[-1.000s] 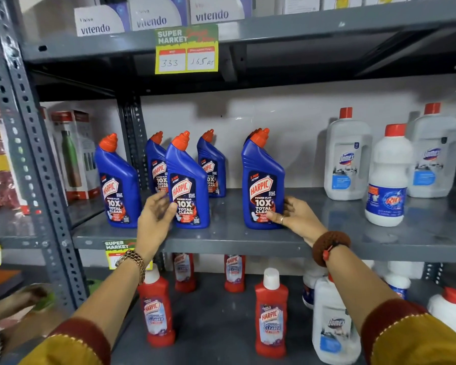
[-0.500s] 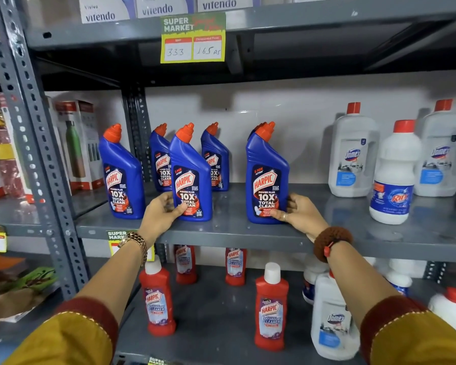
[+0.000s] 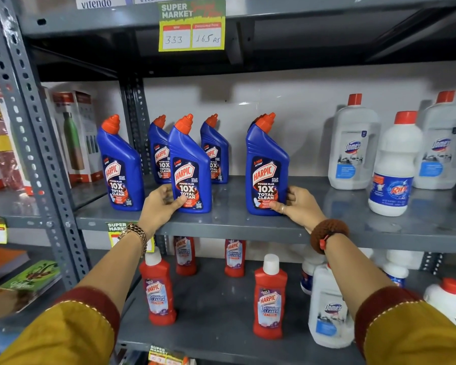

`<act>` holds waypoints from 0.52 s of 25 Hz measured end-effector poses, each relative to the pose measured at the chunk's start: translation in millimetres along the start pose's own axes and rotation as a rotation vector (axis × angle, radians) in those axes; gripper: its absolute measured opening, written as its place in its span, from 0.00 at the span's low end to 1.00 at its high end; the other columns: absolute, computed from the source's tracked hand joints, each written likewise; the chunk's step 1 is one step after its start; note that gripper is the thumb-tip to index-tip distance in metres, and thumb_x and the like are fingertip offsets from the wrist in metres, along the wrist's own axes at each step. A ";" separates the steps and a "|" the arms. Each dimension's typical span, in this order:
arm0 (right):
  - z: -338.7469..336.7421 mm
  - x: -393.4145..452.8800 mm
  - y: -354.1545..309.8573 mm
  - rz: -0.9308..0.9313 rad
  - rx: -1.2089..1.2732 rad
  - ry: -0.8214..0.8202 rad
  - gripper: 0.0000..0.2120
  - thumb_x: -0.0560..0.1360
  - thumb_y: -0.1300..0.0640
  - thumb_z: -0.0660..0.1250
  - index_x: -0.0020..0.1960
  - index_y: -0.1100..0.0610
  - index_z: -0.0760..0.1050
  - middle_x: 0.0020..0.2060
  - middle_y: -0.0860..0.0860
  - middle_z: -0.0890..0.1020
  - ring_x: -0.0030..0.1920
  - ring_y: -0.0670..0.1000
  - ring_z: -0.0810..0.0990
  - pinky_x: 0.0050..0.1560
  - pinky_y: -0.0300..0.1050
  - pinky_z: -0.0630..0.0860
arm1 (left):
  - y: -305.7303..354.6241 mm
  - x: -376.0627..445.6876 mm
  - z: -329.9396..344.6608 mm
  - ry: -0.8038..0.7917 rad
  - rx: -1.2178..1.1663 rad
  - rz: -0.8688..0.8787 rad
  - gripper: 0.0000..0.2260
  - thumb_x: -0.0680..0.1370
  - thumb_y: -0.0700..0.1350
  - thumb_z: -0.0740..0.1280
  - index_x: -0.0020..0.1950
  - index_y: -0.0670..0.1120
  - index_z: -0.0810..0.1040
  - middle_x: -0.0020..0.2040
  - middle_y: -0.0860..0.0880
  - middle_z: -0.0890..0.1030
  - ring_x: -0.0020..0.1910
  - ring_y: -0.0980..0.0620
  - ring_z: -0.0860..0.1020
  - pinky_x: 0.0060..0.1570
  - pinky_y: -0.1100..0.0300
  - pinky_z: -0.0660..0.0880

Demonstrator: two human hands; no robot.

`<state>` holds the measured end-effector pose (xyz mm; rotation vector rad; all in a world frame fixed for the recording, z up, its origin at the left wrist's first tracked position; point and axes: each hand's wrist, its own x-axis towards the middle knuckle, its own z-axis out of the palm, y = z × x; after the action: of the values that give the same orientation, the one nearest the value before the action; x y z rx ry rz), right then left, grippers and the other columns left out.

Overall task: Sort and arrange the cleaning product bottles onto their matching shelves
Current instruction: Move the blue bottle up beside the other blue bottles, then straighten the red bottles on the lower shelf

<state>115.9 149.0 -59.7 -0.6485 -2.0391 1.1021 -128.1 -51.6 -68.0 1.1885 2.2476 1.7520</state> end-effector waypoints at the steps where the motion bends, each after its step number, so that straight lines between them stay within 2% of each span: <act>1: -0.7 -0.5 0.0 0.002 0.012 -0.013 0.27 0.66 0.58 0.74 0.62 0.61 0.70 0.60 0.58 0.79 0.57 0.54 0.78 0.59 0.48 0.75 | 1.7 -0.9 -0.1 -0.001 0.000 -0.007 0.22 0.72 0.43 0.71 0.64 0.41 0.71 0.59 0.42 0.79 0.54 0.49 0.78 0.61 0.50 0.75; 3: -4.2 -2.4 -2.4 0.017 0.058 -0.052 0.27 0.65 0.58 0.75 0.61 0.61 0.70 0.61 0.57 0.78 0.56 0.52 0.78 0.58 0.48 0.75 | 4.4 -8.9 0.4 0.046 -0.044 0.021 0.26 0.72 0.42 0.71 0.68 0.42 0.67 0.64 0.43 0.76 0.61 0.49 0.75 0.63 0.52 0.72; 5: -7.5 -7.0 -5.8 -0.008 0.122 -0.061 0.28 0.66 0.57 0.74 0.63 0.60 0.68 0.63 0.57 0.76 0.58 0.51 0.77 0.59 0.47 0.74 | 5.2 -31.0 1.8 0.210 -0.062 0.174 0.26 0.73 0.43 0.70 0.69 0.43 0.66 0.67 0.48 0.72 0.67 0.53 0.70 0.67 0.58 0.68; 7: -11.5 -19.1 -6.3 -0.101 0.173 0.057 0.29 0.67 0.55 0.73 0.65 0.58 0.67 0.65 0.54 0.74 0.62 0.49 0.74 0.62 0.46 0.73 | -0.5 -66.4 11.2 0.380 -0.009 0.362 0.19 0.76 0.44 0.66 0.66 0.45 0.68 0.66 0.49 0.73 0.69 0.55 0.67 0.69 0.62 0.65; 8: -13.7 -33.0 -6.4 -0.171 0.172 0.156 0.26 0.69 0.55 0.72 0.64 0.55 0.68 0.63 0.52 0.76 0.61 0.48 0.75 0.61 0.43 0.73 | -5.4 -86.3 19.5 0.424 0.007 0.429 0.16 0.77 0.43 0.64 0.64 0.45 0.70 0.64 0.48 0.74 0.70 0.54 0.67 0.68 0.62 0.65; 9: -14.5 -50.5 -4.5 -0.259 0.151 0.263 0.20 0.70 0.56 0.70 0.61 0.53 0.71 0.58 0.51 0.79 0.57 0.46 0.77 0.58 0.38 0.74 | -11.2 -106.5 29.1 0.428 0.016 0.465 0.13 0.78 0.41 0.63 0.62 0.45 0.71 0.62 0.47 0.75 0.69 0.54 0.68 0.67 0.63 0.65; 11: -12.4 -93.4 5.3 -0.447 0.007 0.430 0.07 0.72 0.56 0.68 0.50 0.52 0.75 0.45 0.49 0.81 0.45 0.46 0.79 0.48 0.34 0.74 | -34.8 -139.5 51.9 0.337 0.033 0.475 0.10 0.78 0.41 0.61 0.59 0.48 0.73 0.58 0.48 0.77 0.64 0.57 0.72 0.64 0.64 0.67; 12: -9.4 -114.1 14.5 -0.502 -0.079 0.453 0.03 0.73 0.55 0.67 0.45 0.53 0.76 0.40 0.49 0.80 0.40 0.46 0.78 0.44 0.33 0.73 | -50.1 -153.0 63.7 0.254 0.050 0.452 0.09 0.78 0.42 0.61 0.57 0.49 0.74 0.57 0.50 0.77 0.62 0.58 0.73 0.64 0.63 0.67; 13: -4.9 -127.7 30.1 -0.511 -0.144 0.441 0.05 0.72 0.53 0.66 0.41 0.55 0.76 0.36 0.48 0.80 0.37 0.45 0.76 0.41 0.32 0.72 | -67.5 -161.8 74.2 0.164 0.074 0.416 0.09 0.78 0.45 0.60 0.57 0.50 0.74 0.56 0.51 0.77 0.60 0.58 0.73 0.63 0.62 0.68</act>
<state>201.0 76.7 -128.7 -0.3628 -1.7621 0.4683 -14.9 -91.5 -215.7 1.6886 2.2960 1.9810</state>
